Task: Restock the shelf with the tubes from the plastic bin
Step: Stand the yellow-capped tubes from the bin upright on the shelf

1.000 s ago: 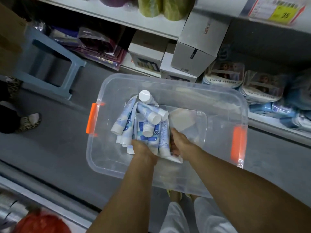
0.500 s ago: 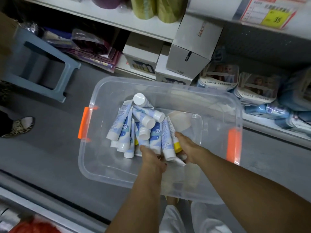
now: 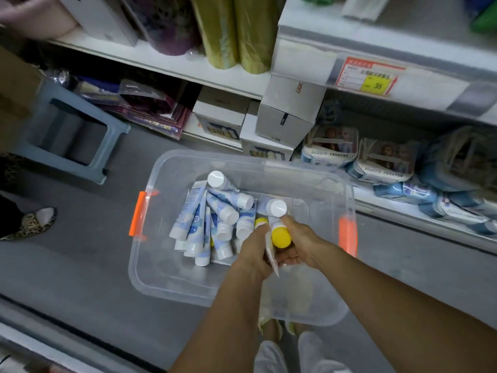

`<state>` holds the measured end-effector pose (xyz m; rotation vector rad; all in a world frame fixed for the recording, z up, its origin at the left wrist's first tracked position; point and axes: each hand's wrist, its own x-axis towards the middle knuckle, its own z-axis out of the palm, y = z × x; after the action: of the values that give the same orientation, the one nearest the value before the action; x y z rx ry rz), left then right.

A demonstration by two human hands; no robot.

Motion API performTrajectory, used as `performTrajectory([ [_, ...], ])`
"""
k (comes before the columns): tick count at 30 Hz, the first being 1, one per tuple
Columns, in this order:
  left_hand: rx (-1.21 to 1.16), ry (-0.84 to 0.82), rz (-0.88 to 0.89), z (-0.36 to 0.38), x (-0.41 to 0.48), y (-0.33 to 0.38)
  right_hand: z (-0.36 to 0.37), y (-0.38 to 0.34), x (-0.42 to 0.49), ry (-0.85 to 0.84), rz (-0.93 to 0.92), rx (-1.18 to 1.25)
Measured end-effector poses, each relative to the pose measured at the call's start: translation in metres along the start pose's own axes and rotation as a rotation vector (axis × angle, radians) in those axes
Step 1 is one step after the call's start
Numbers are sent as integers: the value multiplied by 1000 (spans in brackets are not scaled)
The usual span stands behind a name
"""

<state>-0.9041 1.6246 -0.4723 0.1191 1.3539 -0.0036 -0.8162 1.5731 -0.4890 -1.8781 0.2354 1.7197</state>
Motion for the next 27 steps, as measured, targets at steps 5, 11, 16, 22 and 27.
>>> performTrajectory([
  [5,300,-28,55,8,-25,0,-19,-9,-28,127,-47,-14],
  [11,420,-76,186,4,-66,13,-29,-16,-69,78,-75,40],
  [16,398,-94,234,3,-103,21,-29,-19,-104,33,-163,70],
  [22,260,-299,305,1,-156,31,-28,-37,-160,-93,-333,38],
  [27,273,-327,391,10,-199,43,-27,-54,-211,-130,-500,-4],
])
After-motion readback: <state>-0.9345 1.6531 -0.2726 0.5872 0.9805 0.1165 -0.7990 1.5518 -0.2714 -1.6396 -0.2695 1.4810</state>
